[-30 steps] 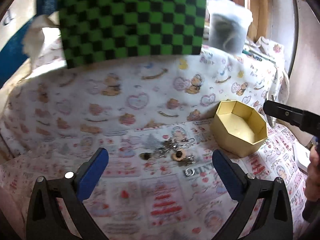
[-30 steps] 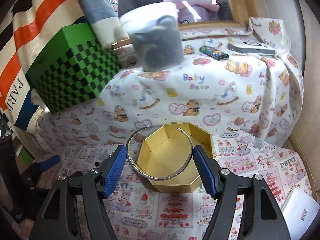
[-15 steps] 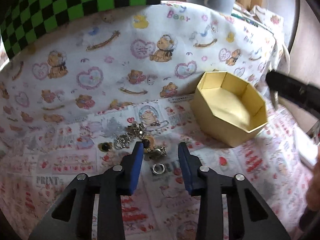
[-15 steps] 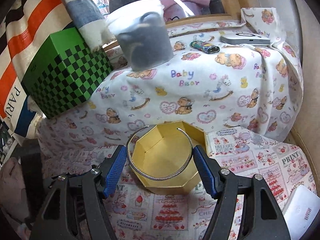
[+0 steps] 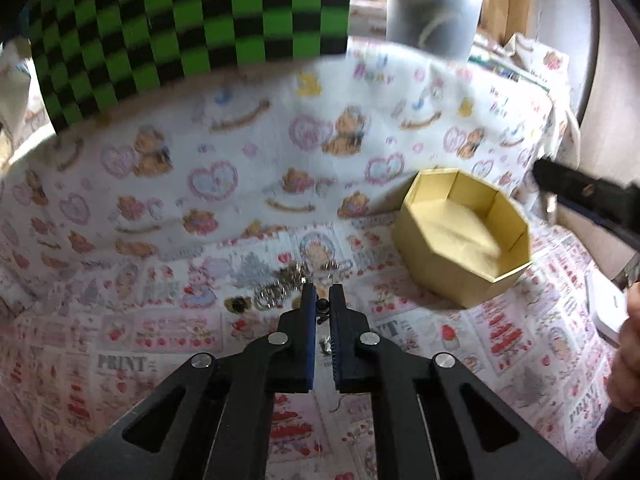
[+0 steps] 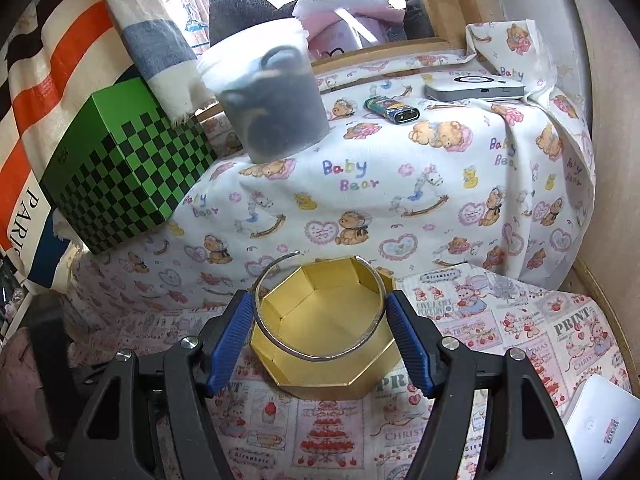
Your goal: Organize jewelry
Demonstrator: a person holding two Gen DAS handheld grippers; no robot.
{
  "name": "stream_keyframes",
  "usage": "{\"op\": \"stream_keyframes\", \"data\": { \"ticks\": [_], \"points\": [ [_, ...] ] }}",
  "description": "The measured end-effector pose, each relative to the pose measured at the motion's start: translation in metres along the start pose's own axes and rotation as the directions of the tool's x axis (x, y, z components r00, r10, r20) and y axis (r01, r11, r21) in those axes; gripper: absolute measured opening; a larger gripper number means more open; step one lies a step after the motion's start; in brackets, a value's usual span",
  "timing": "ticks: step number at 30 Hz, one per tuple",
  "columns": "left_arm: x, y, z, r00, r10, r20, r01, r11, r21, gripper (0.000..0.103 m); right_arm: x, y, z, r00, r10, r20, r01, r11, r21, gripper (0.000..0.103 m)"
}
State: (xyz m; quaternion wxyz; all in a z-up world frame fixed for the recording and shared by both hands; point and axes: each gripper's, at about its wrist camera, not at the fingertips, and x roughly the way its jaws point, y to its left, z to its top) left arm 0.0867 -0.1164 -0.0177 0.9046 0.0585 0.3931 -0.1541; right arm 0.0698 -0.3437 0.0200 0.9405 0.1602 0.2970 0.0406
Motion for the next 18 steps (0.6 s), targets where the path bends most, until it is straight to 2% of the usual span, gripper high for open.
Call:
{"op": "stream_keyframes", "data": {
  "ticks": [5, 7, 12, 16, 18],
  "points": [
    [-0.020, -0.004, 0.012, 0.997, -0.049, 0.052, 0.050, 0.998, -0.026, 0.006, 0.005, -0.006, -0.001, 1.000, -0.001, 0.013, 0.001, 1.000, 0.011, 0.071],
    [-0.026, -0.009, 0.016, 0.993, -0.096, 0.066, 0.099, 0.994, -0.035, 0.006, 0.010, -0.008, -0.001, 0.999, -0.027, -0.019, 0.027, 0.999, 0.018, 0.071],
    [-0.026, -0.022, 0.027, 0.985, -0.156, 0.076, 0.160, 0.986, -0.041, 0.006, 0.013, -0.013, -0.001, 0.999, 0.018, -0.033, -0.016, 0.999, 0.048, 0.071],
    [-0.021, -0.032, 0.032, 0.966, -0.243, 0.088, 0.250, 0.965, -0.081, 0.006, 0.019, -0.021, -0.003, 0.995, 0.078, -0.061, -0.072, 0.992, 0.105, 0.071],
    [-0.017, -0.038, 0.033, 0.960, -0.267, 0.084, 0.274, 0.958, -0.089, 0.006, 0.023, -0.027, -0.004, 0.992, 0.099, -0.078, -0.087, 0.986, 0.140, 0.071]
  ]
}}
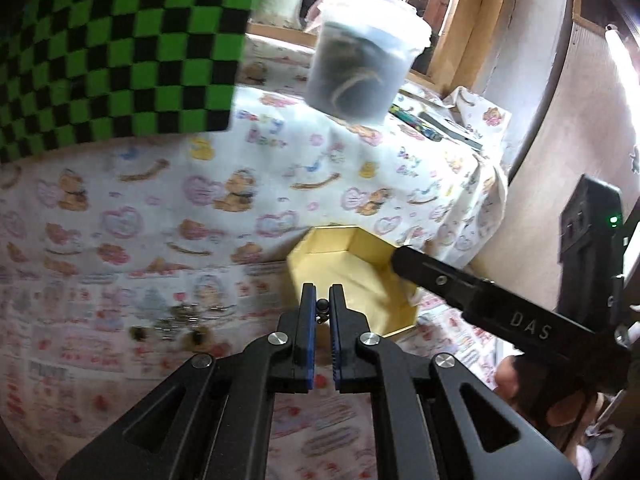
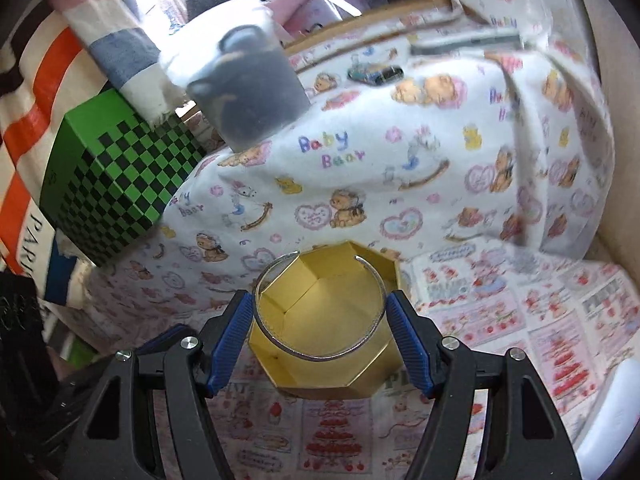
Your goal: Organize jewelry
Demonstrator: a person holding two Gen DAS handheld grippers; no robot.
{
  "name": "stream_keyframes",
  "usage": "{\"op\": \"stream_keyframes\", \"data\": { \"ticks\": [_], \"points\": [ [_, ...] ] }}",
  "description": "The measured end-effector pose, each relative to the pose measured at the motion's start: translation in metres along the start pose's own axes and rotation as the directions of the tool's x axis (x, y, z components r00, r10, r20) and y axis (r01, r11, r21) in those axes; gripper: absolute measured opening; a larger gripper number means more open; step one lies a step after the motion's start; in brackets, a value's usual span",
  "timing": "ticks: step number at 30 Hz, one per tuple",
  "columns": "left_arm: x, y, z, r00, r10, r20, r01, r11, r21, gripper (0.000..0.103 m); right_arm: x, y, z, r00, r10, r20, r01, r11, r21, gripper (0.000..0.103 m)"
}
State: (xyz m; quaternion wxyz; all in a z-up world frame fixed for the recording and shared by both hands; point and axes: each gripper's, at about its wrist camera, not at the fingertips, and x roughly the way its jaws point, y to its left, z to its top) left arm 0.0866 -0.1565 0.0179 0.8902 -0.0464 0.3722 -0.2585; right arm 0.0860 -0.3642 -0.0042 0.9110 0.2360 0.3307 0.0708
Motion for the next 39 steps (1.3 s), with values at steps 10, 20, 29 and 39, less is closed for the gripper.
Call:
{"op": "stream_keyframes", "data": {
  "ticks": [10, 20, 29, 39],
  "points": [
    [0.026, -0.012, -0.006, 0.999, -0.029, -0.040, 0.030, 0.999, 0.012, 0.006, 0.003, -0.010, 0.000, 1.000, -0.026, -0.008, 0.027, 0.999, 0.041, 0.071],
    [0.031, -0.006, -0.010, 0.999, -0.020, -0.035, 0.019, 1.000, -0.004, 0.008, 0.004, -0.015, 0.001, 1.000, -0.020, -0.012, 0.021, 0.999, 0.049, 0.071],
    [-0.001, -0.004, -0.011, 0.997, 0.059, 0.053, -0.062, 0.996, 0.058, 0.032, 0.003, -0.012, 0.001, 1.000, -0.030, -0.003, 0.030, 0.999, 0.042, 0.071],
    [-0.062, 0.019, -0.015, 0.950, 0.233, 0.209, -0.250, 0.966, 0.059, 0.053, -0.008, 0.024, -0.006, 0.995, -0.081, 0.061, 0.088, 0.989, -0.115, 0.071]
  ]
}}
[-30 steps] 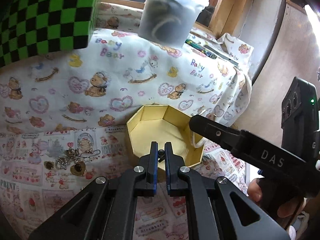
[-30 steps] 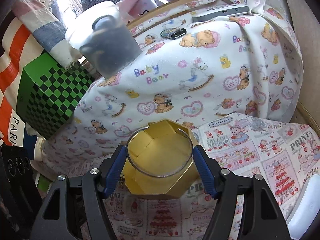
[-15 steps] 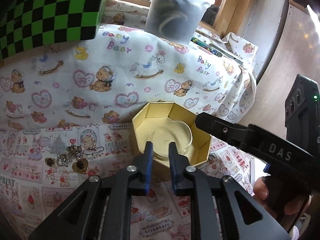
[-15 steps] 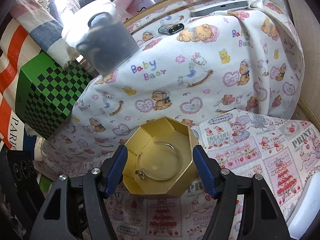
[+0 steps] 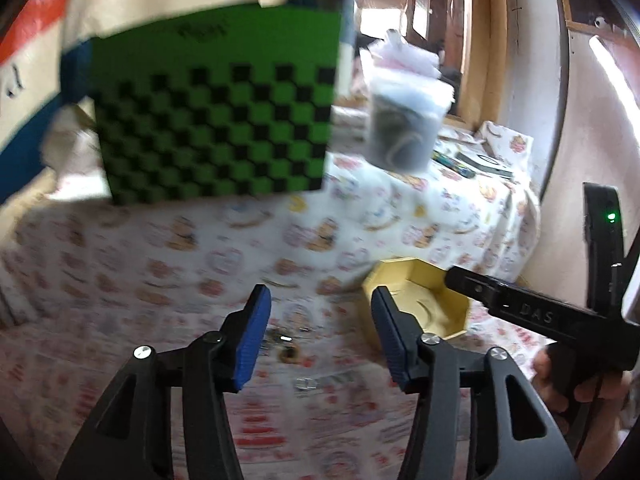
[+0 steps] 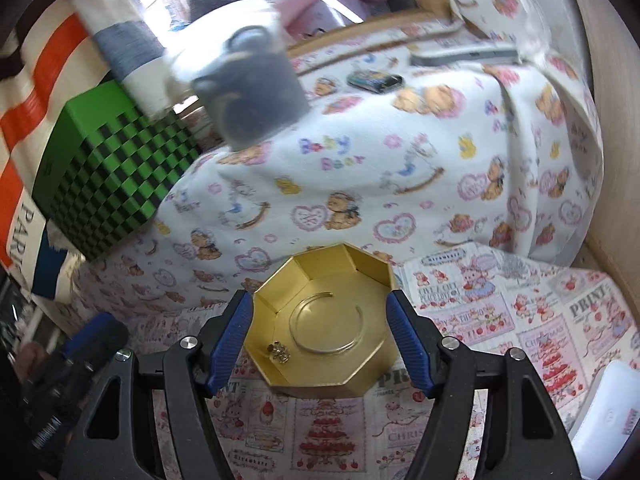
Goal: Organize jewelry
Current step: 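Raise the right gripper out of the box and back toward the pile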
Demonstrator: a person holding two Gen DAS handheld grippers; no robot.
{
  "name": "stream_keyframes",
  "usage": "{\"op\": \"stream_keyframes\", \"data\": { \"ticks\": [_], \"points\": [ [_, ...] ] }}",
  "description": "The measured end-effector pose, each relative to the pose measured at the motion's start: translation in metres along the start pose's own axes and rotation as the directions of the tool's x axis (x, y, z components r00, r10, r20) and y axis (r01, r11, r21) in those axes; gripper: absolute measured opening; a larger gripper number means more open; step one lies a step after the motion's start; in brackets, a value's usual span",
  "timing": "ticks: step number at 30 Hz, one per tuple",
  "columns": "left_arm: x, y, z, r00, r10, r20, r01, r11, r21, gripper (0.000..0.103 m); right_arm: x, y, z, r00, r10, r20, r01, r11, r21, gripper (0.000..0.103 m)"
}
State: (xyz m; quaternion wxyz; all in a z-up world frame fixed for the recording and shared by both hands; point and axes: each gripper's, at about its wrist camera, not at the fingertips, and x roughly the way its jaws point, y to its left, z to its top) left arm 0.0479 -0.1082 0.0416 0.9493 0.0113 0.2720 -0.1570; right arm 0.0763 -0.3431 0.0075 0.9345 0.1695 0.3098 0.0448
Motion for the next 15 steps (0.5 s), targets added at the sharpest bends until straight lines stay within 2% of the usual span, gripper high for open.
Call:
{"op": "stream_keyframes", "data": {
  "ticks": [5, 10, 15],
  "points": [
    [-0.015, 0.010, -0.006, 0.994, 0.087, 0.059, -0.089, 0.995, 0.036, 0.053, -0.003, 0.016, -0.007, 0.998, -0.041, 0.038, 0.044, 0.996, -0.075, 0.079],
    [-0.020, 0.023, -0.016, 0.989, 0.107, 0.102, -0.109, 0.994, 0.012, 0.062, 0.006, 0.027, -0.016, 0.993, -0.108, 0.047, 0.114, 0.982, -0.153, 0.080],
    [-0.011, 0.037, -0.031, 0.986, 0.150, 0.072, -0.149, 0.989, -0.015, 0.067, 0.006, 0.029, -0.020, 0.991, -0.119, 0.064, 0.127, 0.979, -0.160, 0.083]
  ]
}}
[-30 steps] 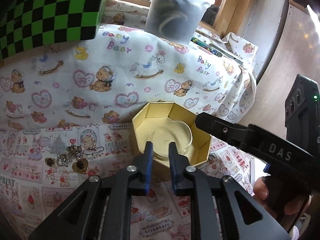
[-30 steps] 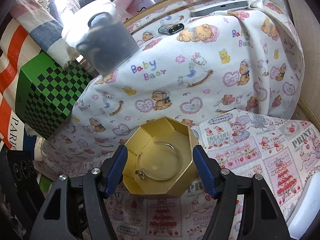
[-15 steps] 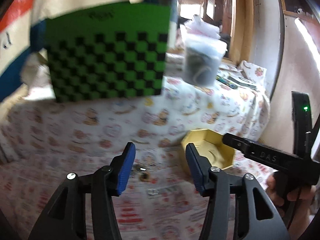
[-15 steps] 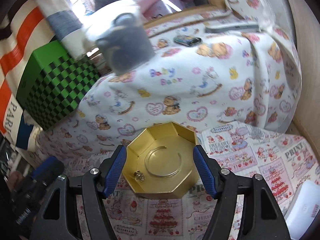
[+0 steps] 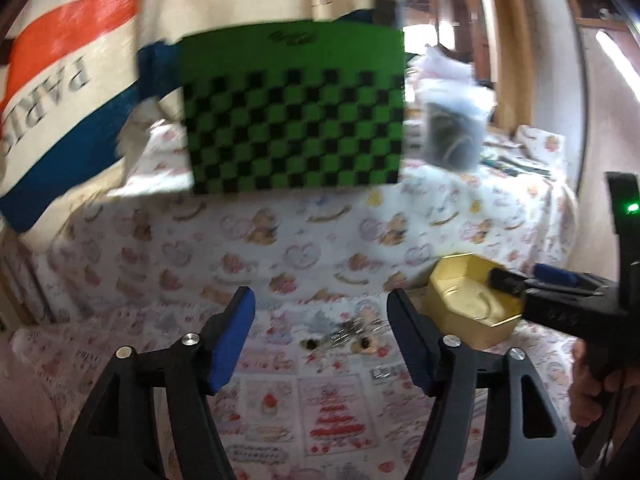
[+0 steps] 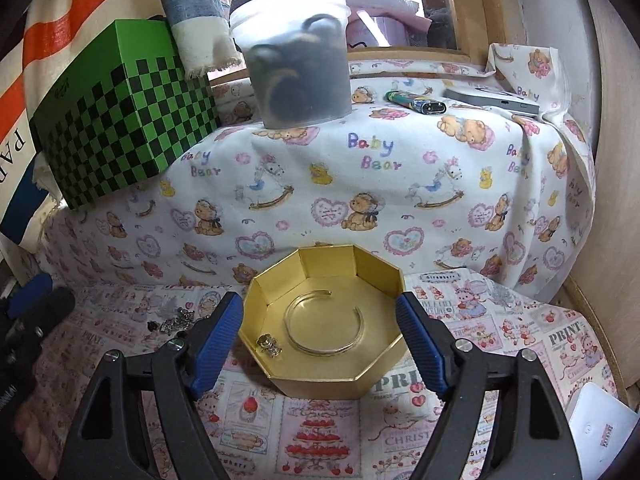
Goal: Organize jewelry
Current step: 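Raise the right gripper out of the box and back toward the pile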
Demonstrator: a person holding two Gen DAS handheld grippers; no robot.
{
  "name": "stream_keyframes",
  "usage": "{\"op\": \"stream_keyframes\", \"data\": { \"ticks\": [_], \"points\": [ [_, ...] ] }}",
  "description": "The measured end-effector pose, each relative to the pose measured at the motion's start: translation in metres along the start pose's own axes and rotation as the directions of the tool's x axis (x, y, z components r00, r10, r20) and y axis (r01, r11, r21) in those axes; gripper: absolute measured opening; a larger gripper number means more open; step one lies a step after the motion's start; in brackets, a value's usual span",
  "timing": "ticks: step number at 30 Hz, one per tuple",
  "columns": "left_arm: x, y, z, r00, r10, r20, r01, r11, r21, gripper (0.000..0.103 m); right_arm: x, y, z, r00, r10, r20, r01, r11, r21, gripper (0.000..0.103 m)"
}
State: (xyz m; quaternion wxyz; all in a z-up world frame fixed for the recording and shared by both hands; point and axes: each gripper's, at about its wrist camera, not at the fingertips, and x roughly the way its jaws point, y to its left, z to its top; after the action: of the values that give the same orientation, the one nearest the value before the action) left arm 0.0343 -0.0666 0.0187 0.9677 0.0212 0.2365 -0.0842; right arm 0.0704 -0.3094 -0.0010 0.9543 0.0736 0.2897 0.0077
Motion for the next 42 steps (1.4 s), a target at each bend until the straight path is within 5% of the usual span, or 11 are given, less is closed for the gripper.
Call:
{"op": "stream_keyframes", "data": {
  "ticks": [24, 42],
  "points": [
    [0.001, 0.042, 0.005, 0.995, 0.104, 0.011, -0.102, 0.991, -0.088, 0.098, -0.010, 0.022, -0.004, 0.999, 0.005, 0.043, -0.001, 0.997, -0.080, 0.085],
    [-0.003, 0.070, 0.013, 0.989, 0.149, 0.008, -0.146, 0.976, -0.163, 0.099, -0.023, 0.082, -0.013, 0.990, 0.141, -0.032, -0.144, 0.972, -0.183, 0.085]
  ]
}}
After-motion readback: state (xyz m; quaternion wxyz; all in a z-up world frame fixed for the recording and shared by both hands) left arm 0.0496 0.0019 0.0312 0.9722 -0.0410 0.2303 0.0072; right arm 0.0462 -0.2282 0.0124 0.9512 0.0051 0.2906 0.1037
